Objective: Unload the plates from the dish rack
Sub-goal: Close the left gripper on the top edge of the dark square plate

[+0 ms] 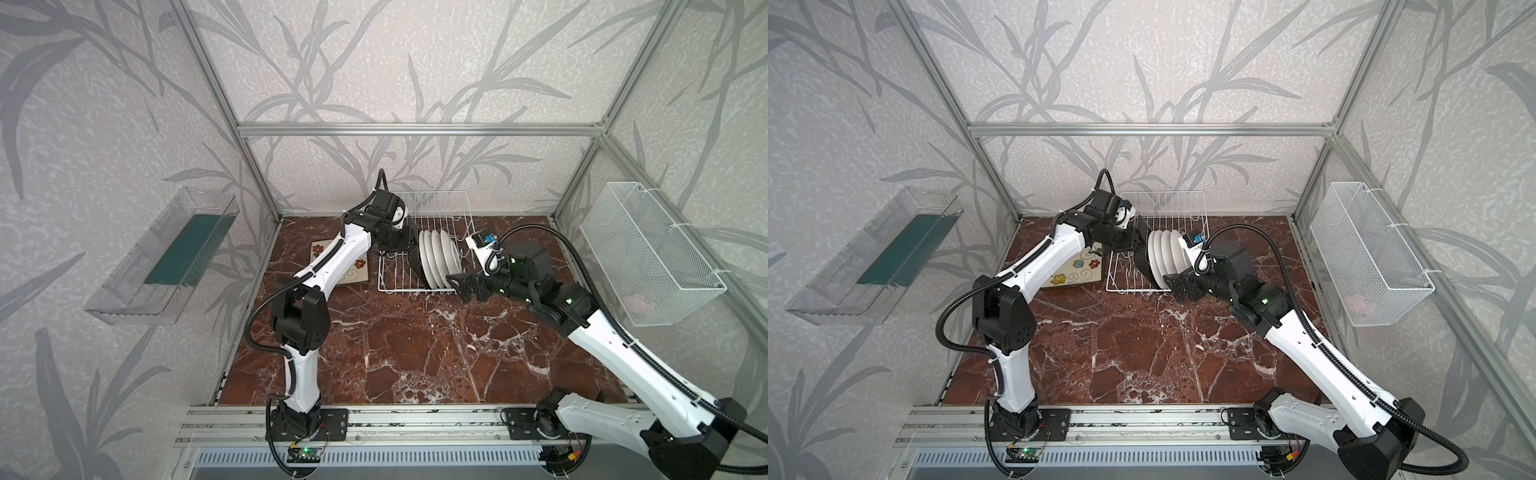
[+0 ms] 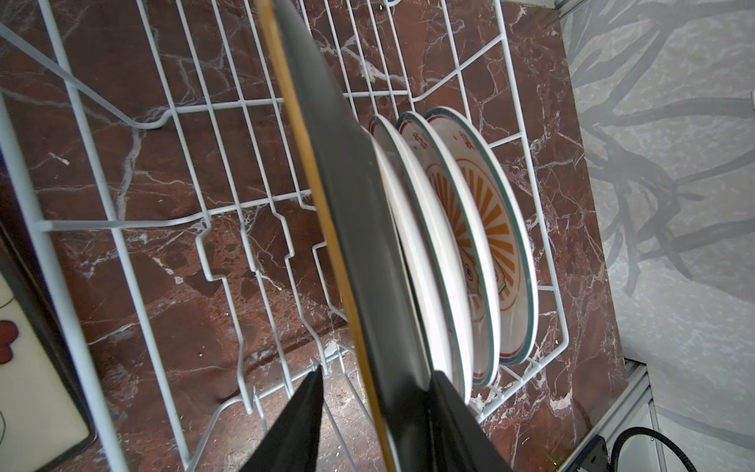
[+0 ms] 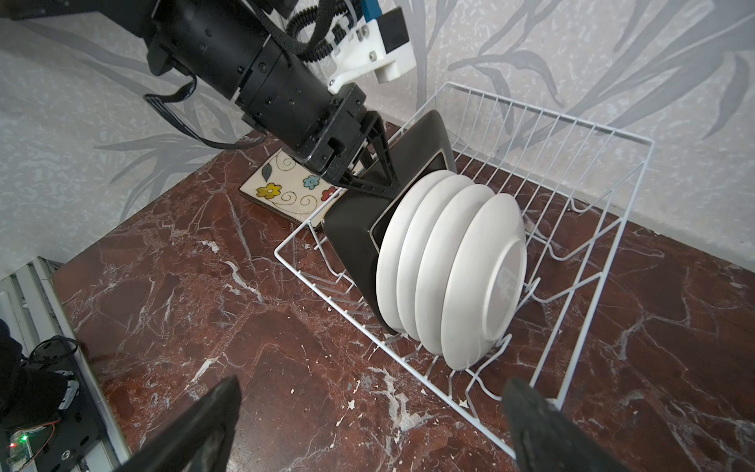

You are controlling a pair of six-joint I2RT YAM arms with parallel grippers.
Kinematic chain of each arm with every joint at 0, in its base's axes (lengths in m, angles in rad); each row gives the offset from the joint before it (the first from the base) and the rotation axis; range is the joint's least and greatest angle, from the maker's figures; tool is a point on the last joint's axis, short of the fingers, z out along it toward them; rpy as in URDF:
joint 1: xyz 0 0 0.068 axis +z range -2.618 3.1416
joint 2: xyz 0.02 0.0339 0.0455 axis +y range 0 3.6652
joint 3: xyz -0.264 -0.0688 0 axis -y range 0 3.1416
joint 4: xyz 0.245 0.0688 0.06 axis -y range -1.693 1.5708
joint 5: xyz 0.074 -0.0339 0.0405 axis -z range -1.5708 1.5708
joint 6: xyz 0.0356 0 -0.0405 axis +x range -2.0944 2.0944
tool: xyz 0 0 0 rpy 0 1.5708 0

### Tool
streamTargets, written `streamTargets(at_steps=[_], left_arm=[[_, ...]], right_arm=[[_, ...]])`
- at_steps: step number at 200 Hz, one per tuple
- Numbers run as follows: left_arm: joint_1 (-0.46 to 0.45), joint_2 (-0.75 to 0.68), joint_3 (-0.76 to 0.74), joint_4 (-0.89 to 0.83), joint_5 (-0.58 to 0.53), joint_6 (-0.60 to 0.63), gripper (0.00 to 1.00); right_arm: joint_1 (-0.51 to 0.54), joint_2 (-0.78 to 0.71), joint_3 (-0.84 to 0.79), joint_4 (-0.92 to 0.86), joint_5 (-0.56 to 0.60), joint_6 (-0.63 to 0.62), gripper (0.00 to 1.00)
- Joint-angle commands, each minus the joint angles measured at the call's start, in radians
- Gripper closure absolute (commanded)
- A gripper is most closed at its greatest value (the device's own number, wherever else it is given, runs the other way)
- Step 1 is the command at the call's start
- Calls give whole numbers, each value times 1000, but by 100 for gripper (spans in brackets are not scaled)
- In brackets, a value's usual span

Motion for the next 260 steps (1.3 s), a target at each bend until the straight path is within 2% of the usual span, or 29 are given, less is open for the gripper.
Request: streamTargets(at_steps=[1, 33, 73, 136, 170, 213, 232, 260], left_arm=[[1, 26, 28, -26, -2, -3, 57], [2, 37, 26, -30, 8, -9, 59], [1, 33, 15, -15, 32, -24, 69], [2, 56, 32, -43, 62, -1, 75], [1, 64, 41, -48, 76, 3, 86], [2, 78, 64, -61, 89, 0, 92], [1, 75, 65, -56, 91, -13, 99], [1, 59, 57, -30, 120, -67, 100]], right_arm=[[-4, 10, -6, 9, 4, -15, 1], [-5, 14, -8, 7, 3, -21, 1], [-9, 18, -7, 10, 4, -23, 1], [-11, 17, -6, 7, 5, -24, 1], [-12, 15, -7, 9, 5, -26, 1], [-13, 15, -8, 7, 6, -28, 1], [-13, 14, -9, 9, 7, -29, 1], [-12, 15, -10, 8, 8, -29, 1]])
